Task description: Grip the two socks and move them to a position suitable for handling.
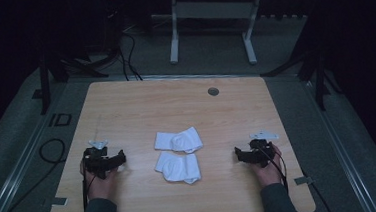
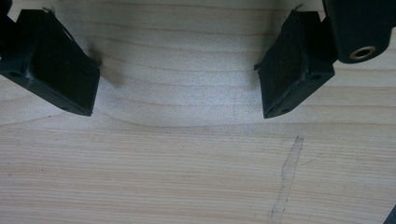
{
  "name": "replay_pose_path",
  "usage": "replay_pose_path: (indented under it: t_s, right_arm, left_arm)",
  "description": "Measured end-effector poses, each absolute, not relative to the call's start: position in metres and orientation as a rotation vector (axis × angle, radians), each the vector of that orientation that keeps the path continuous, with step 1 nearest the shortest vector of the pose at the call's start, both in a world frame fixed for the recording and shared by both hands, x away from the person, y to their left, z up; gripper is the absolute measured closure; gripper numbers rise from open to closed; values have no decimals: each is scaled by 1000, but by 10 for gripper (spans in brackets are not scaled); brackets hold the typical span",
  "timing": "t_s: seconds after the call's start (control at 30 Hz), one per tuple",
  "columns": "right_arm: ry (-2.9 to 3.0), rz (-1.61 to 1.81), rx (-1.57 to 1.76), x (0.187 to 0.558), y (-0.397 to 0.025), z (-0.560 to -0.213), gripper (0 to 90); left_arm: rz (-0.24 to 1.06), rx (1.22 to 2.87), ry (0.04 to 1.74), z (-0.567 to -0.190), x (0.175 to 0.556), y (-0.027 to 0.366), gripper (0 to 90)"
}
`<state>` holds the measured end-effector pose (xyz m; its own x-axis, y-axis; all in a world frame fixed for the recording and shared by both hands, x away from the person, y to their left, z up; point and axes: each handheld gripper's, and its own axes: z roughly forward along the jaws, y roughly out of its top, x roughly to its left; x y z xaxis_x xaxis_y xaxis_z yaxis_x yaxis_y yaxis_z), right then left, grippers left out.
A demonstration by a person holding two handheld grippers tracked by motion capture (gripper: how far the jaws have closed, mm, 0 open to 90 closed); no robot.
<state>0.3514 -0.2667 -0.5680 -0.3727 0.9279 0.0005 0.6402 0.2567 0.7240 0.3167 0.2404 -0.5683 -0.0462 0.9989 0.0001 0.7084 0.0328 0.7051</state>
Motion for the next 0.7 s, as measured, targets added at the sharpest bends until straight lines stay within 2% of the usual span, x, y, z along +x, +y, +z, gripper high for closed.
replay_pose_path:
  t_s: [0.7]
  right_arm:
    - [2110,905,1419,351,-266,-568,146]
  left_arm:
    - [746,1726,1808,-568,317,240,123]
